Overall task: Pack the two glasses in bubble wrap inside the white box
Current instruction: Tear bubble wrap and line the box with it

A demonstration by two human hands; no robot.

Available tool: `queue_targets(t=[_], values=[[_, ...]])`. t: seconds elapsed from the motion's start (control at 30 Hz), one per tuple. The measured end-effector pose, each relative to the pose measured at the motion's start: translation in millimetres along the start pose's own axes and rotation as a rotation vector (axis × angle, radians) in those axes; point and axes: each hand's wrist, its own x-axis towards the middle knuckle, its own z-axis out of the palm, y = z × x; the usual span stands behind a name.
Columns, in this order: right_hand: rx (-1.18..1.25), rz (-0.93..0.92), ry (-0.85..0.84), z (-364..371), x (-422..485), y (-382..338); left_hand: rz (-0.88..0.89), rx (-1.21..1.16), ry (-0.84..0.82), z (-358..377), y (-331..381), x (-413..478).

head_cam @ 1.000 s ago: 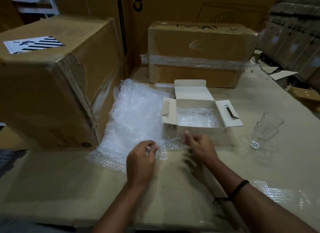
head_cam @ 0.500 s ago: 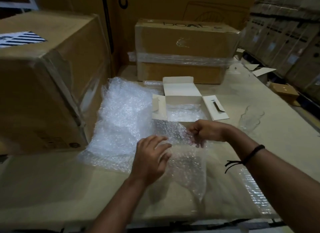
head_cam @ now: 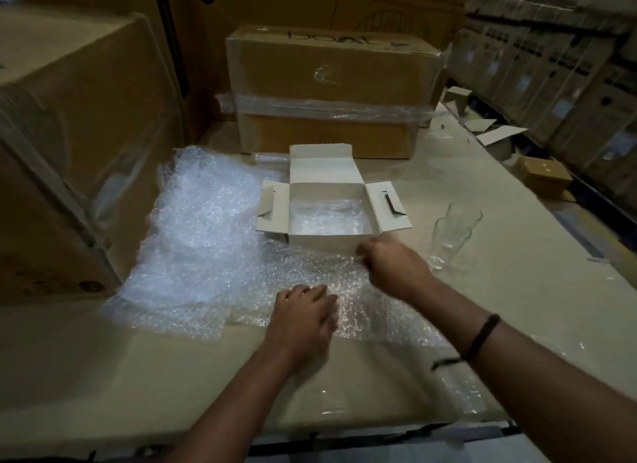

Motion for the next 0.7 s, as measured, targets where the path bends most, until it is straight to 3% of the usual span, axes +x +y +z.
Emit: queue_targets(t=[0.07, 0.17, 0.27, 0.33, 0.4, 0.47, 0.57, 0.63, 0.7], values=[[0.097, -0.022, -0.054, 26, -25, -9, -0.143, -0.074, 0.181, -7, -9, -4], [-0.012, -0.059, -0.253, 60, -48, -2, -0.527, -0.016, 0.408, -22, -19, -14], [0.086, -0.038, -0.150, 71, -53, 3, -0.860, 0.061, 0.399, -33, -30, -23], [0.092, -0.057, -0.137, 73, -52, 2, -0.957, 0.104, 0.317, -36, -36, -27], [0.084, -0.076, -0.144, 75, -49, 5, -0.937, 0.160, 0.237, -33, -39, -28], [0.110, -0.100, -0.122, 72, -45, 8, -0.887, 0.161, 0.260, -29, -36, -27], [0.286, -0.068, 0.034, 62, -36, 7, -0.783, 0.013, 0.484, -29, -28, -23], [0.485, 0.057, 0.137, 49, -27, 2, -0.646, -0.156, 0.610, -35, -16, -19], [0.774, 0.199, 0.125, 29, -18, -8, -0.508, -0.291, 0.675, -40, 0, -16]])
